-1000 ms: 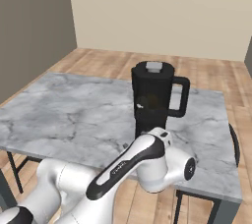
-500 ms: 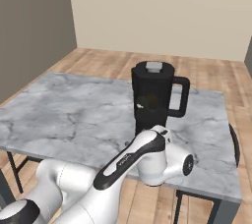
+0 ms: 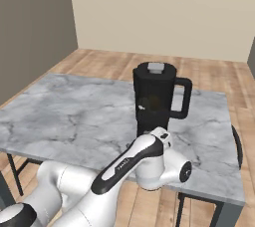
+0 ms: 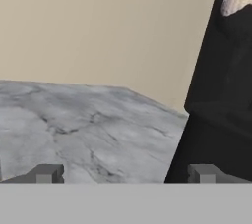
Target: Grab the lemon and garlic from the fridge, place them in the blender, close the lid, and turn on the blender to create a marinade.
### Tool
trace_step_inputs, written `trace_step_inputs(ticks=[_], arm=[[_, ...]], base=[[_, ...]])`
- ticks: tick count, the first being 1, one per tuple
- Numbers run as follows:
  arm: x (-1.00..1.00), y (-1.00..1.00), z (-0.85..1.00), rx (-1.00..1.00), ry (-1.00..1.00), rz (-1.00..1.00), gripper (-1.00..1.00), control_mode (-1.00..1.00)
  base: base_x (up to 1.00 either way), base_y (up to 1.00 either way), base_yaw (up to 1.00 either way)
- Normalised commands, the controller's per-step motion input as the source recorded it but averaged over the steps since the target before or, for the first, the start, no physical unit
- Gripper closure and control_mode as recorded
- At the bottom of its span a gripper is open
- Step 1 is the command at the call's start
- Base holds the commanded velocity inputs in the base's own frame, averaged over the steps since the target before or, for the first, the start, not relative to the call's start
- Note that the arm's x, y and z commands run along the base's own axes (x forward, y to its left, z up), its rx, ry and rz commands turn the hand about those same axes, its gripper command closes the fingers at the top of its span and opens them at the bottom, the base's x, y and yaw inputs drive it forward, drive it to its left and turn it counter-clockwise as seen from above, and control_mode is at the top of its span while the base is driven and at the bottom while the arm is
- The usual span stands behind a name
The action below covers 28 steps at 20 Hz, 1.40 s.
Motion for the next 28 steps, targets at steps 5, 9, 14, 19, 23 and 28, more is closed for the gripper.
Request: trace_step_inputs(ticks=[5, 9, 14, 19, 23, 28], arm=[[0.31, -0.23, -0.11, 0.0, -0.05, 0.0, -1.0, -1.0], [0.23, -0.37, -0.05, 0.0, -0.08, -0.03, -1.0, -1.0], [0.21, -0.4, -0.02, 0.0, -0.06, -0.09, -1.0, -1.0], [0.15, -0.54, -0.01, 0.0, -0.02, -0.1, -1.0, -1.0], [0.27, -0.56, 0.0, 0.0, 0.0, -0.09, -1.0, -1.0], [0.38, -0.61, 0.0, 0.02, 0.0, -0.02, -1.0, -1.0]], base=[[0.0, 0.0, 0.0], [0.0, 0.0, 0.0], [0.0, 0.0, 0.0], [0.0, 0.0, 0.0], [0.0, 0.0, 0.0], [0.0, 0.0, 0.0]])
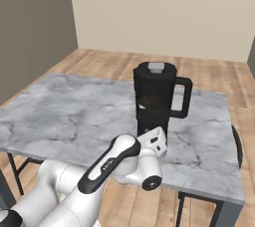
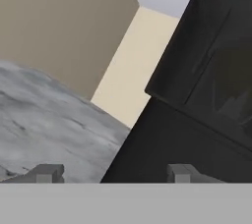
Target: Grab the lemon and garlic from the fridge, place them in the blender, close the lid, and turn on the blender to create a marinade.
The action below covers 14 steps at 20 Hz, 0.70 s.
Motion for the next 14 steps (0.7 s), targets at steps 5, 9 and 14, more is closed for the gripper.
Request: trace_step_inputs(ticks=[5, 9, 14], arm=[[-0.28, -0.41, 0.0, 0.06, -0.01, 0.0, -1.0, -1.0], [-0.46, -0.13, 0.13, 0.05, -0.03, 0.01, -1.0, -1.0], [-0.48, -0.09, 0.48, 0.03, -0.06, 0.01, -1.0, -1.0]], base=[[0.0, 0.0, 0.0], [0.0, 0.0, 0.0], [0.0, 0.0, 0.0]])
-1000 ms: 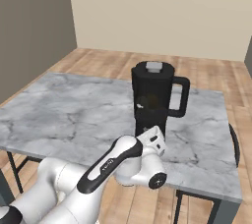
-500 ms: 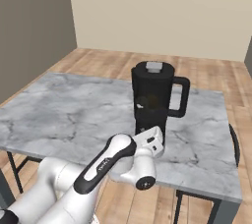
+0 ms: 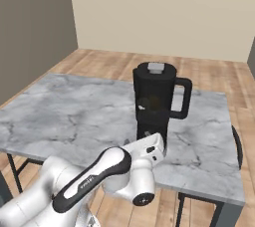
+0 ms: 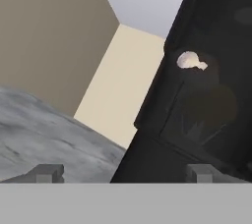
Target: Grab the lemon and garlic from the fridge, place them in the blender, close the lid, and turn on the blender to create a marinade.
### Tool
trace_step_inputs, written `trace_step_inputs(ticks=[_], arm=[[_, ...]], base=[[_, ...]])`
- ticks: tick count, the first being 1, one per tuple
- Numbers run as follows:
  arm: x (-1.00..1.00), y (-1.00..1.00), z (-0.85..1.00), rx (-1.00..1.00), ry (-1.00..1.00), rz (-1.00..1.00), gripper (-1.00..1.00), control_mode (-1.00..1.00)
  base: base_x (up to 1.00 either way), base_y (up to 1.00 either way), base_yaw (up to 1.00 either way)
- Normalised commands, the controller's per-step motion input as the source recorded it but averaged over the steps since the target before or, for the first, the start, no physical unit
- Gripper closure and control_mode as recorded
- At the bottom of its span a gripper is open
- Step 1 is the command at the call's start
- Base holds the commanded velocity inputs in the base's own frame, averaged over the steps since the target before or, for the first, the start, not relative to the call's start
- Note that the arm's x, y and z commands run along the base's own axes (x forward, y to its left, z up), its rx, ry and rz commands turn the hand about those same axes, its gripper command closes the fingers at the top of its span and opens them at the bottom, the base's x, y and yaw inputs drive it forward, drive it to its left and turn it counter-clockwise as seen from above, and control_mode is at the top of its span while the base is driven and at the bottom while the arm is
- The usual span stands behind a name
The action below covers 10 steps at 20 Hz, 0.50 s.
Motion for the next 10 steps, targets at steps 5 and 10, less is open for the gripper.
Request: trace_step_inputs(ticks=[5, 10], arm=[[-0.45, -0.01, 0.57, 0.01, -0.03, 0.0, -1.0, -1.0], [-0.55, 0.0, 0.4, 0.01, -0.03, 0.0, -1.0, -1.0]], base=[[0.0, 0.0, 0.0], [0.0, 0.0, 0.0]])
